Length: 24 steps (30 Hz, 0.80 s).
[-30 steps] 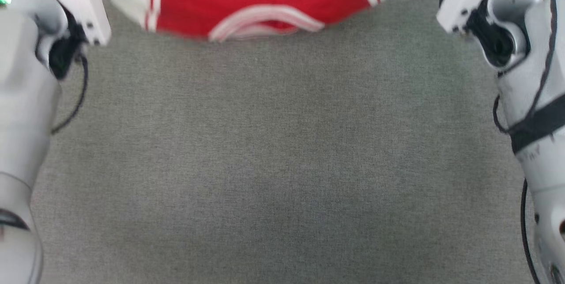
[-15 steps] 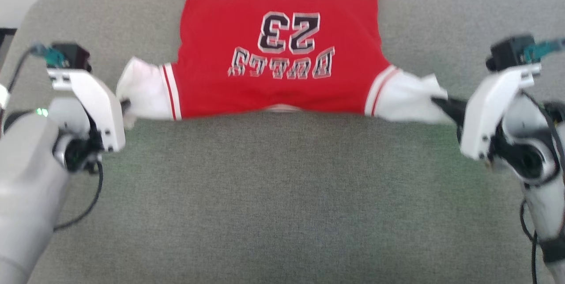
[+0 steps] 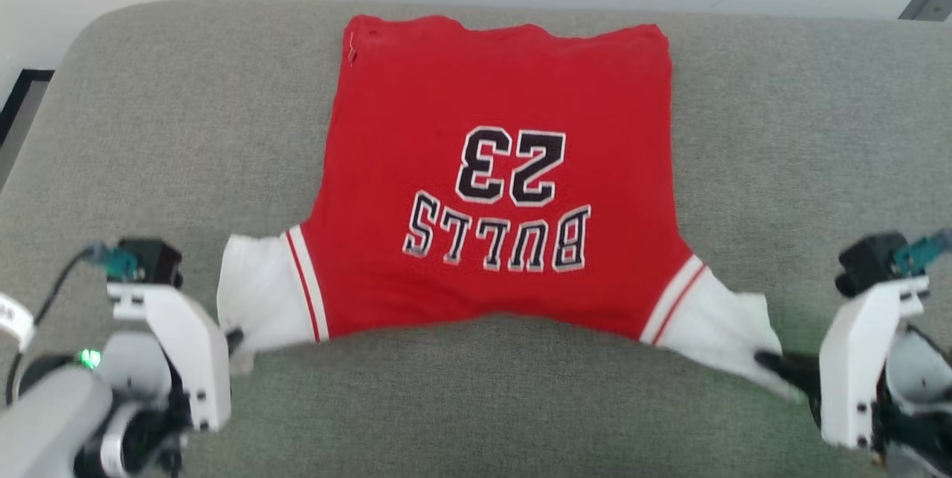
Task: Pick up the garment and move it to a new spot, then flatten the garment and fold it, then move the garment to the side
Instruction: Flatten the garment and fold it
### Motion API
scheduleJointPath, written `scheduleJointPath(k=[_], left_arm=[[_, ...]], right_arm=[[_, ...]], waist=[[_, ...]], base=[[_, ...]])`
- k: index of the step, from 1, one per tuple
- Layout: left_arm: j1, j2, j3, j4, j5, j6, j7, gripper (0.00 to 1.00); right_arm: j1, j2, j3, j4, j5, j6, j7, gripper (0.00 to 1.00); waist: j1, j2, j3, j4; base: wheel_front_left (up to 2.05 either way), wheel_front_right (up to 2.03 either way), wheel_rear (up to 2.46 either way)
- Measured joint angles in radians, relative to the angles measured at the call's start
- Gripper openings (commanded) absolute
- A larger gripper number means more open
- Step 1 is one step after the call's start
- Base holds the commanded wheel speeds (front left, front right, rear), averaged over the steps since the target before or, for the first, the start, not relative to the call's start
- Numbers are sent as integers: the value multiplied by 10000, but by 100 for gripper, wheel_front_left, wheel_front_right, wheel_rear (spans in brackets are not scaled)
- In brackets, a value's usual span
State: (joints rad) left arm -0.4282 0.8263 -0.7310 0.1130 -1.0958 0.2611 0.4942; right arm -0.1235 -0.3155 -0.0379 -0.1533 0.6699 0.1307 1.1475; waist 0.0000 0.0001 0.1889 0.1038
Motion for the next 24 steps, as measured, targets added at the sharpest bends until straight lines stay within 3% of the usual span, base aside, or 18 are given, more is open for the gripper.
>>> scheduleJointPath(k=[5, 11, 12, 13, 17, 24], left_arm=[[1295, 525, 105, -1626, -270, 1110, -25, 0], [1920, 539, 196, -1927, -454, 1444, -291, 0], [1929, 504, 203, -1896, -462, 1450, -374, 0], [1928, 431, 238, -1866, -470, 1440, -468, 0], [1887, 138, 268, -1655, -477, 1241, -742, 0], [1638, 6, 322, -1519, -401, 863, -989, 0]], right_arm=[[1149, 453, -385, -849, -240, 2, 688, 0], [1524, 694, -353, -949, -842, 2, 384, 2], [1498, 704, -307, -863, -1007, 0, 127, 31], [1476, 623, -123, -775, -1118, 0, -63, 100], [1240, 412, 180, -474, -1536, 0, -660, 100], [321, 583, -211, -1973, -1657, 0, -930, 100]], waist=[[0, 0, 221, 106], [0, -1, 501, 178], [0, 0, 557, 191], [0, 0, 608, 202], [0, 0, 818, 254], [0, 0, 1114, 381]], base=[[0, 0, 0], [0, 0, 0], [0, 0, 0], [0, 0, 0], [0, 0, 0], [0, 0, 0]])
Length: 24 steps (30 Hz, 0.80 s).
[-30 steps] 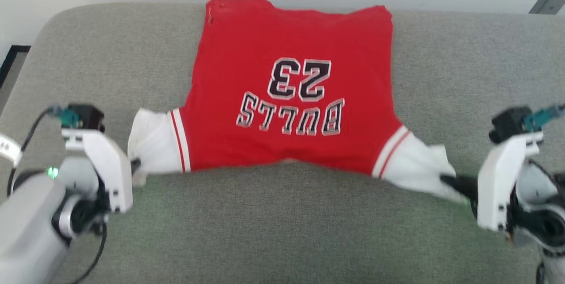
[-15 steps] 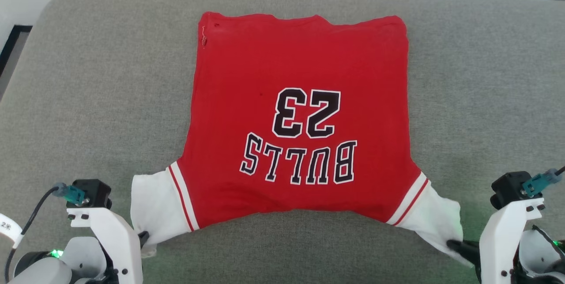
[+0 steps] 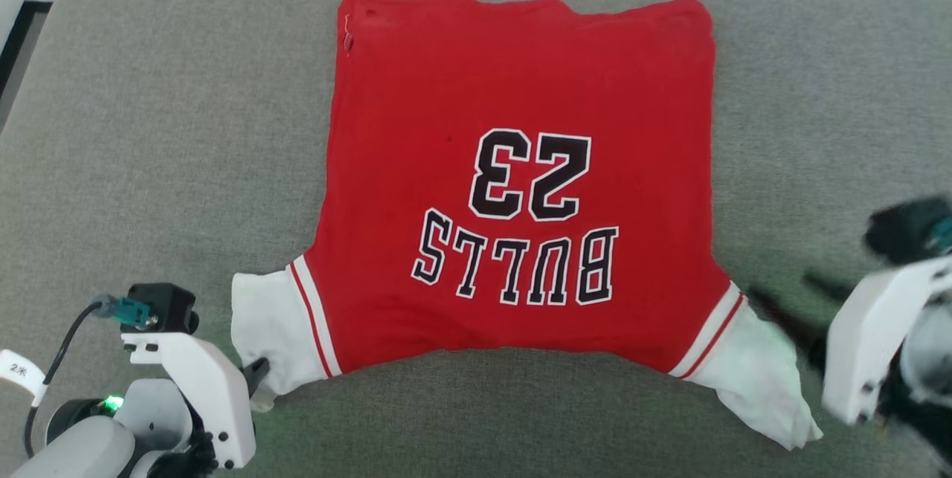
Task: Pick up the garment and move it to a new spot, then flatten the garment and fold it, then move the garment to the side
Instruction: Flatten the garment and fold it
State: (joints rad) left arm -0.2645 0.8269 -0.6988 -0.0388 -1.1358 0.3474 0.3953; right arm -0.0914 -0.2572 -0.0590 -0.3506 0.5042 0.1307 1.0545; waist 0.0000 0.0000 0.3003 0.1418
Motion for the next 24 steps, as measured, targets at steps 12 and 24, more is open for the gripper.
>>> scheduleJointPath(k=[12, 24], left_arm=[[-984, -533, -77, 40, 284, -497, -127, 0], [-1890, -1425, -477, 658, 579, -1122, -125, 0]], right_arm=[[-4455, -387, 305, 2197, -966, 0, -1526, 100], [-8331, -1091, 635, 7726, -1908, 2, -2468, 100]], waist=[[0, 0, 815, 572], [-1, 0, 1671, 1648]], base=[[0, 0, 0], [0, 0, 0]])
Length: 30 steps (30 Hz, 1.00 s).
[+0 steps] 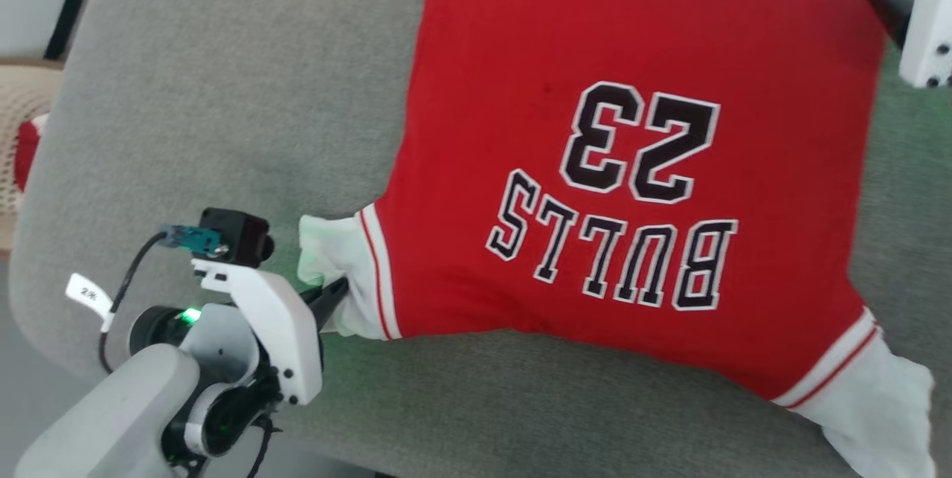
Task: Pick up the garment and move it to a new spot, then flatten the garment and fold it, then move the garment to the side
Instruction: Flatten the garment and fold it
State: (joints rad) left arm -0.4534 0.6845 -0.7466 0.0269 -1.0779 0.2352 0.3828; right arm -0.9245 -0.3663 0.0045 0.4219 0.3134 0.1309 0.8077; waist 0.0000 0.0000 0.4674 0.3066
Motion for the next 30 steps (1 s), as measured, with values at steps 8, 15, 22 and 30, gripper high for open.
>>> scheduleJointPath(k=[8, 15, 22, 30], left_arm=[[-514, -604, -222, 556, 107, -420, -38, 0], [-593, -731, -209, 907, 79, -554, -104, 0], [-421, -209, 46, 1062, 25, -430, -211, 0], [123, 616, 447, 813, -217, 31, -282, 0]], right_arm=[[-1524, 142, -399, 3135, -821, -2, 713, 100], [-1871, 153, 362, 3682, -700, -2, 1081, 0], [-1072, -197, 1958, 2305, 690, -2, 1306, 0], [1237, -1172, 2581, -1323, 2600, 0, 2205, 0]], waist=[[1, 1, 479, 737], [1, 0, 456, 677], [0, 0, 87, 12], [0, 0, -472, -1069]], base=[[0, 0, 0], [0, 0, 0], [0, 0, 0], [0, 0, 0]])
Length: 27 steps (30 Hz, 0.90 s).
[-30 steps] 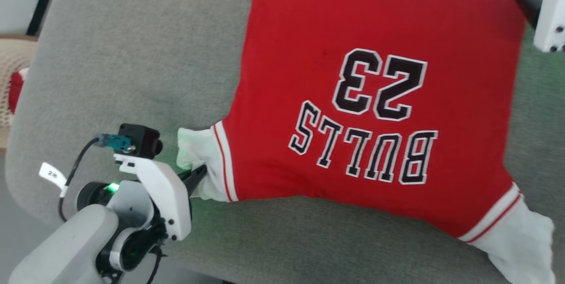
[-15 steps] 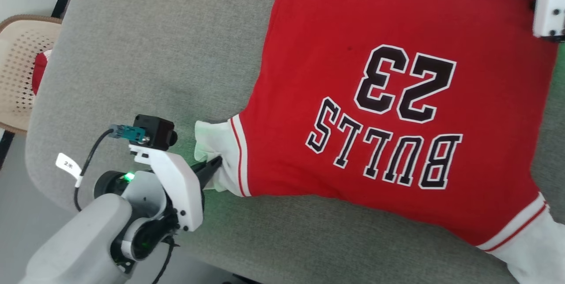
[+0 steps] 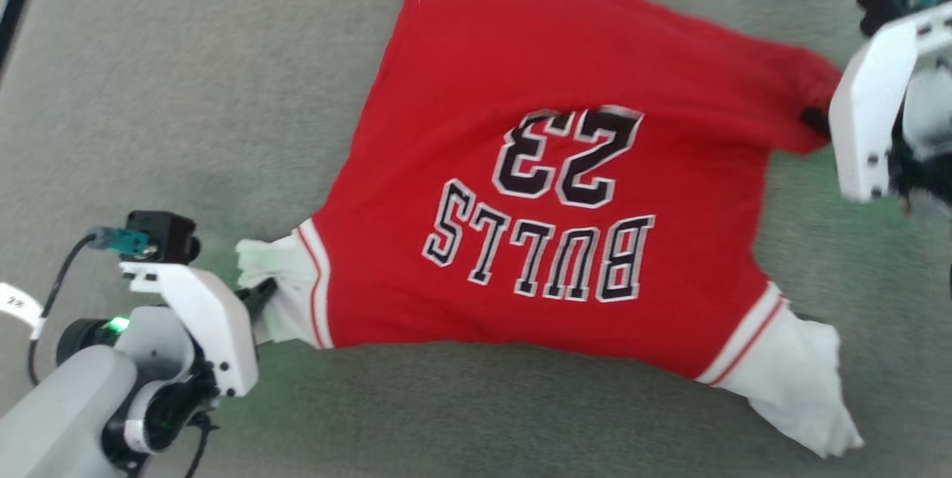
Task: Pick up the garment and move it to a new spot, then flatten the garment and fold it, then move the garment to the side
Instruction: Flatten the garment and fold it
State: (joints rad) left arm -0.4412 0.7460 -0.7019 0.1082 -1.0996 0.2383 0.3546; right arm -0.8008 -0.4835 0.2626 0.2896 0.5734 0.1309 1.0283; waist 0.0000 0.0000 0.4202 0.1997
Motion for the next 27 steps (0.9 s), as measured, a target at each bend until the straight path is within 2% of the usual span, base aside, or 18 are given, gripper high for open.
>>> scheduleJointPath(k=[5, 12, 17, 20, 21, 22, 23, 27], left_arm=[[221, 362, 128, -213, -27, 219, 0, 0], [360, 497, 163, -535, -69, 349, 59, 0], [340, 451, 100, -610, -50, 359, 104, 0], [321, 399, 63, -596, -27, 351, 107, 0], [321, 399, 63, -596, -27, 351, 107, 0], [291, 374, 58, -581, -25, 347, 107, 0], [263, 351, 52, -566, -23, 341, 107, 0], [204, 282, 8, -474, -21, 272, 121, 0]], right_arm=[[2097, -44, -637, -2449, 514, 0, 805, 0], [5260, 846, -2069, -5448, 520, 0, 1979, 0], [7151, 1816, -2777, -6418, 119, 0, 2387, 0], [7653, 2196, -2878, -6289, -222, -4, 1952, 1], [7653, 2196, -2878, -6289, -222, -4, 1952, 38], [7659, 2243, -2780, -6113, -311, -2, 1639, 49], [7659, 2230, -2661, -5906, -378, -2, 1383, 100], [7569, 2132, -2594, -5175, -554, 4, 389, 100]], waist=[[0, 0, -361, -637], [0, 0, -694, -1187], [0, 0, -668, -1157], [0, 0, -617, -1098], [0, 0, -617, -1098], [0, 0, -598, -1084], [0, 0, -587, -1069], [0, 0, -582, -1022]], base=[[0, 0, 0], [0, 0, 0], [0, 0, 0], [0, 0, 0], [0, 0, 0], [0, 0, 0], [0, 0, 0], [0, 0, 0]])
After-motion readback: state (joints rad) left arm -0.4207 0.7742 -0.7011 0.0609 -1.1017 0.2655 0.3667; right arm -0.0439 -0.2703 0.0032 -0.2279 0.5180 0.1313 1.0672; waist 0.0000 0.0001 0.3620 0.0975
